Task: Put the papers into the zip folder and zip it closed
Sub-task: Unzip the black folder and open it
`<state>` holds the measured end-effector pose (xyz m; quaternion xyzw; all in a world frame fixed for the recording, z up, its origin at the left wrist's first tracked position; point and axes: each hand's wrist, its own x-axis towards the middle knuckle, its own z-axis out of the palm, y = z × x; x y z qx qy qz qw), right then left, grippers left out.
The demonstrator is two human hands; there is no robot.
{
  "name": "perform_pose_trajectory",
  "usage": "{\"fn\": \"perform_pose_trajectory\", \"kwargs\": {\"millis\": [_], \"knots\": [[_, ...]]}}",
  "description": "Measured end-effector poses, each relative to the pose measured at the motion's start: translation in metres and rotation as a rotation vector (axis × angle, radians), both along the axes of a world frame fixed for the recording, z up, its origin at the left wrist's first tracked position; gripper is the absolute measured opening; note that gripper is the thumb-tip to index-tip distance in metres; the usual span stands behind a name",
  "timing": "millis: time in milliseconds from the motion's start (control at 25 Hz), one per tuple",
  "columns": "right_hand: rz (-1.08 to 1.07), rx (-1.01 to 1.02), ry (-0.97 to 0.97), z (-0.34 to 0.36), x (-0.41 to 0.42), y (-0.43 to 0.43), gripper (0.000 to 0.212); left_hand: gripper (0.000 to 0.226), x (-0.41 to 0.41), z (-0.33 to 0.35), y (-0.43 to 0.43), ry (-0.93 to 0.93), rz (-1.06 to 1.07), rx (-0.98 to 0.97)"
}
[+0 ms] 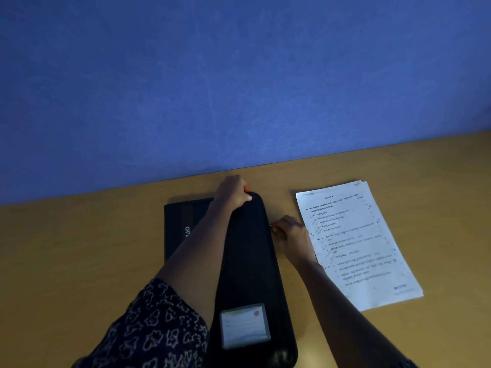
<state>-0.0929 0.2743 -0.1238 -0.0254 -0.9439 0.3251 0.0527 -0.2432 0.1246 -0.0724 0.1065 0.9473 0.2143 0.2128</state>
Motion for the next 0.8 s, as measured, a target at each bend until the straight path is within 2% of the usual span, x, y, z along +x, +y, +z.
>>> {"fn": "perform_pose_trajectory", "kwargs": {"millis": [360, 480, 560, 640, 800], "knots": [[-0.067, -0.013, -0.003, 0.000, 0.091, -0.013, 0.017, 0.033, 0.013, 0.004, 0.003, 0.130, -0.060, -0.131], [-0.131, 0.003, -0.015, 0.001, 0.105, -0.020, 0.018, 0.039, 0.050, 0.007, 0.003, 0.218, -0.216, -0.030], [-0.173, 0.016, -0.031, 0.002, 0.108, -0.025, 0.019, 0.041, 0.090, 0.007, 0.001, 0.172, -0.374, 0.042], [-0.189, 0.044, -0.044, 0.003, 0.110, -0.027, 0.018, 0.040, 0.128, 0.002, -0.002, 0.126, -0.520, 0.028], [-0.206, 0.076, -0.024, 0.000, 0.135, -0.027, 0.016, 0.043, 0.183, -0.010, -0.005, 0.023, -0.513, -0.041]]}}
